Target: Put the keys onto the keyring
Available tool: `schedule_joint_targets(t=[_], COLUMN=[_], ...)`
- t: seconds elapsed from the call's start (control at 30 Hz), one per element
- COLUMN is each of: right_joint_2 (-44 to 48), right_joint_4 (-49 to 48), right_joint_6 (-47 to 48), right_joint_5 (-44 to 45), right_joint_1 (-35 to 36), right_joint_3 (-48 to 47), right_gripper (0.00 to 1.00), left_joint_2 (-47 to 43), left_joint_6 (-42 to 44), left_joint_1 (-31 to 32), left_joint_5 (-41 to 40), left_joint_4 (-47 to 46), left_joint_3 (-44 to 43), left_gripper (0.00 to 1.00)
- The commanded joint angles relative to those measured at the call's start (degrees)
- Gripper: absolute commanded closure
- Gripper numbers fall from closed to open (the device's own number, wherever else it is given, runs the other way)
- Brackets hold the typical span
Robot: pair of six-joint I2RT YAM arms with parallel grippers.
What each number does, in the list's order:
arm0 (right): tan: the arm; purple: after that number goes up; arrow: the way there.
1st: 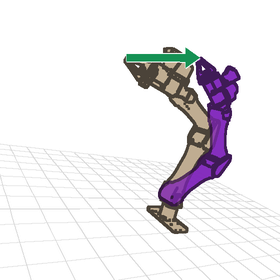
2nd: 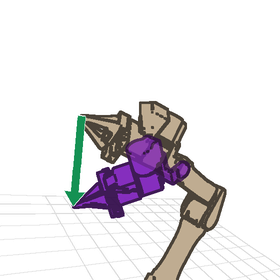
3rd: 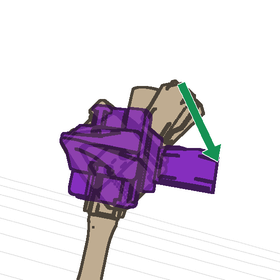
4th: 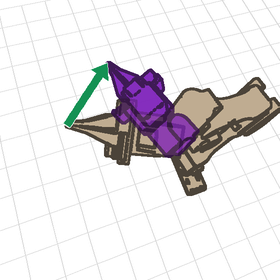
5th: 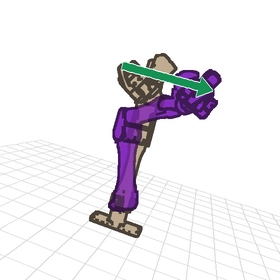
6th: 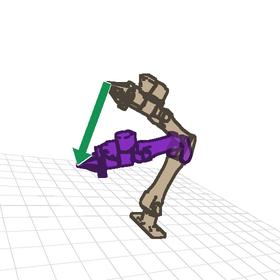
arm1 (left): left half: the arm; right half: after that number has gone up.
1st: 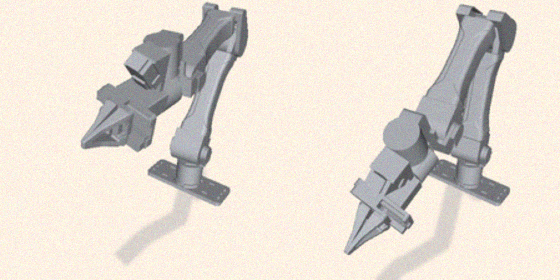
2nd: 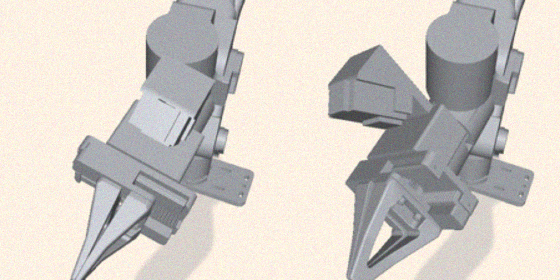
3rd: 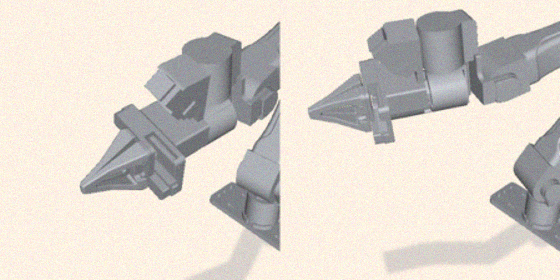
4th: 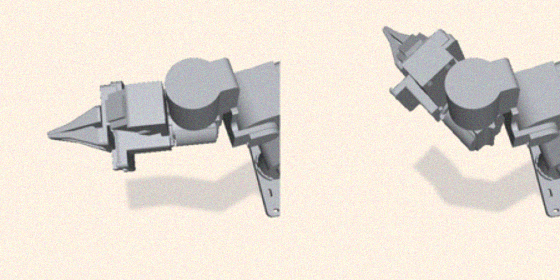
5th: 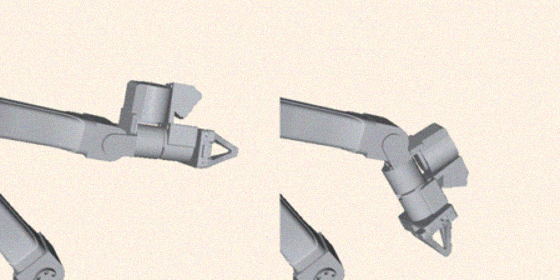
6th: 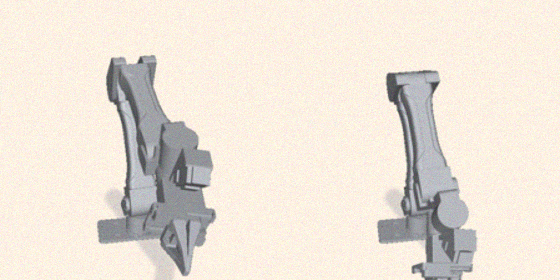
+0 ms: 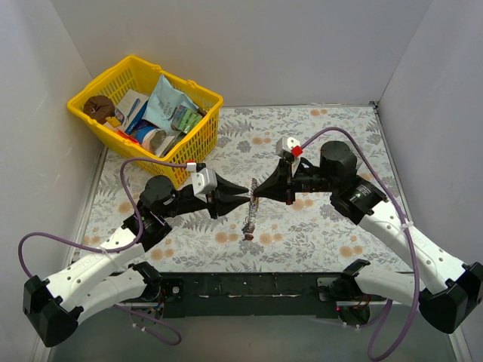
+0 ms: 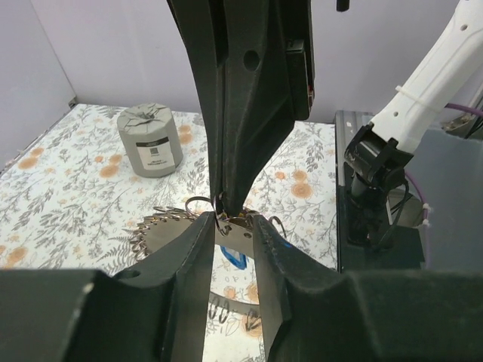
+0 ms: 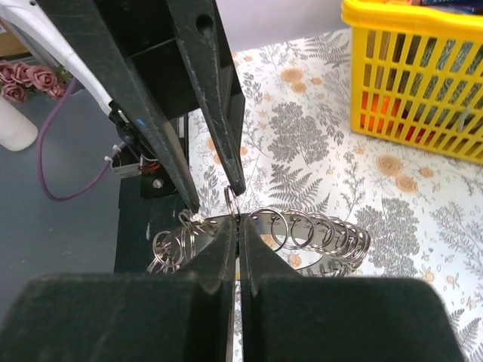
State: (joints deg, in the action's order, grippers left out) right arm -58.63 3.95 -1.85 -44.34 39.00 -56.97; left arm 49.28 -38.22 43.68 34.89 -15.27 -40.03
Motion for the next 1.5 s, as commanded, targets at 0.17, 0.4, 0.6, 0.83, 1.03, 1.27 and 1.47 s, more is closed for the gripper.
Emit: schedule_joint_targets(t=[0.17,0.4,0.6,0.83,1.03,1.27,1.47], right_joint_2=[-2.5,-7.3,-12.2,-15.4,-14.2,-13.6,-12.9], right_joint_4=[10.0,22.5,34.0,43.2,42.0,40.4,39.3], right_joint_6=[6.6,14.7,20.9,26.4,27.7,26.9,26.5], right_joint_5=[3.2,3.0,3.4,3.0,-2.1,-4.4,-3.8], right_joint_1=[-0.3,-0.3,-0.3,-0.3,-0.3,-0.4,-0.4], right_joint_3=[-7.0,-13.4,-19.0,-21.7,-20.4,-19.6,-18.9], right_gripper=[0.99,0.99,0.99,0.99,0.99,0.99,0.99], left_joint_2=[0.6,5.5,8.8,11.1,12.9,15.2,16.2], left_joint_6=[5.0,9.4,10.5,11.1,10.6,9.2,9.0], left_joint_1=[0.3,0.3,0.2,0.0,-1.3,-2.3,-2.3], left_joint_5=[-0.8,-0.1,0.5,2.6,6.6,10.9,12.4], left_joint_4=[9.1,19.0,22.4,24.5,23.3,19.7,18.3], left_joint_3=[-5.8,-12.6,-15.4,-16.3,-15.3,-14.2,-13.6], left_gripper=[0.59,0.55,0.49,0.45,0.49,0.58,0.63])
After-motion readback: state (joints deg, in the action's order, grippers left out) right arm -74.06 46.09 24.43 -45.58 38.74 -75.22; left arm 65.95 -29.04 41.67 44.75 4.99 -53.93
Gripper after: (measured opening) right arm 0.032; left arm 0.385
